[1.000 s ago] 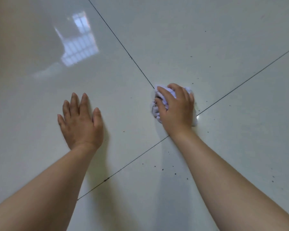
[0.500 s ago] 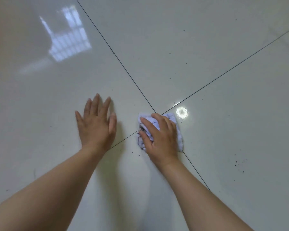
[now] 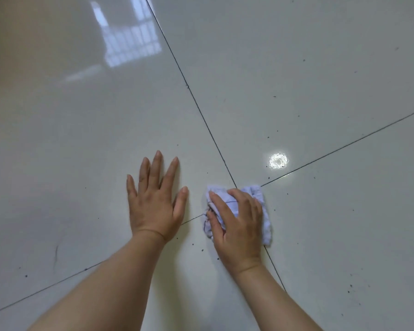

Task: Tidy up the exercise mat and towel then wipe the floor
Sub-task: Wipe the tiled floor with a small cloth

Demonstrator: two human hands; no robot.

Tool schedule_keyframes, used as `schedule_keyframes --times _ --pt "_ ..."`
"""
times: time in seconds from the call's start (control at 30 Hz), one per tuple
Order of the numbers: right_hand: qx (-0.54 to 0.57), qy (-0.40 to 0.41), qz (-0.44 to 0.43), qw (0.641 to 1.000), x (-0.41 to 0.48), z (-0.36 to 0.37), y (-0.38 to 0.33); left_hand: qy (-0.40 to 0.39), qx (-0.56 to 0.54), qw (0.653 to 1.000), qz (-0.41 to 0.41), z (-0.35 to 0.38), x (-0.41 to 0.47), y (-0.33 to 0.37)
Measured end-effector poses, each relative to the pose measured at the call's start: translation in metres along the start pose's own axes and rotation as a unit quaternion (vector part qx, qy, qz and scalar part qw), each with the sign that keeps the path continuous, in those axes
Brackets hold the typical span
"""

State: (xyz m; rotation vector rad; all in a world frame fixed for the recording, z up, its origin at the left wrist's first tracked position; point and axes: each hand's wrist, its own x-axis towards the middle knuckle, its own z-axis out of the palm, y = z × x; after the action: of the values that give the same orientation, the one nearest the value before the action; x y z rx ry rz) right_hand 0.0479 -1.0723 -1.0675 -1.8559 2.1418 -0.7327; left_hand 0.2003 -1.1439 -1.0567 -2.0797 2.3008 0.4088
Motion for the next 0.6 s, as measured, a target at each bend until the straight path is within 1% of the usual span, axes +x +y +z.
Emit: schedule_keyframes --times 0.17,0.27,0.4,0.6 --pt "-0.001 -0.022 0.012 1.0 0.002 -0.002 -0.002 0.012 -0.005 1.0 -0.003 0.001 -0.001 0.001" --pt "-0.012 -0.011 0.005 1.0 0.002 0.003 -0.002 0.021 -0.008 1.0 -0.003 0.001 0.0 0.001" --pt "-0.034 0.016 0.024 0.999 -0.001 0.008 -0.003 0.035 -0.014 0.999 -0.002 0.003 0.0 0.0" --pt "-0.049 0.023 0.013 0.998 -0.001 0.006 -0.003 0.049 -0.029 0.998 0.009 0.003 -0.003 0.0"
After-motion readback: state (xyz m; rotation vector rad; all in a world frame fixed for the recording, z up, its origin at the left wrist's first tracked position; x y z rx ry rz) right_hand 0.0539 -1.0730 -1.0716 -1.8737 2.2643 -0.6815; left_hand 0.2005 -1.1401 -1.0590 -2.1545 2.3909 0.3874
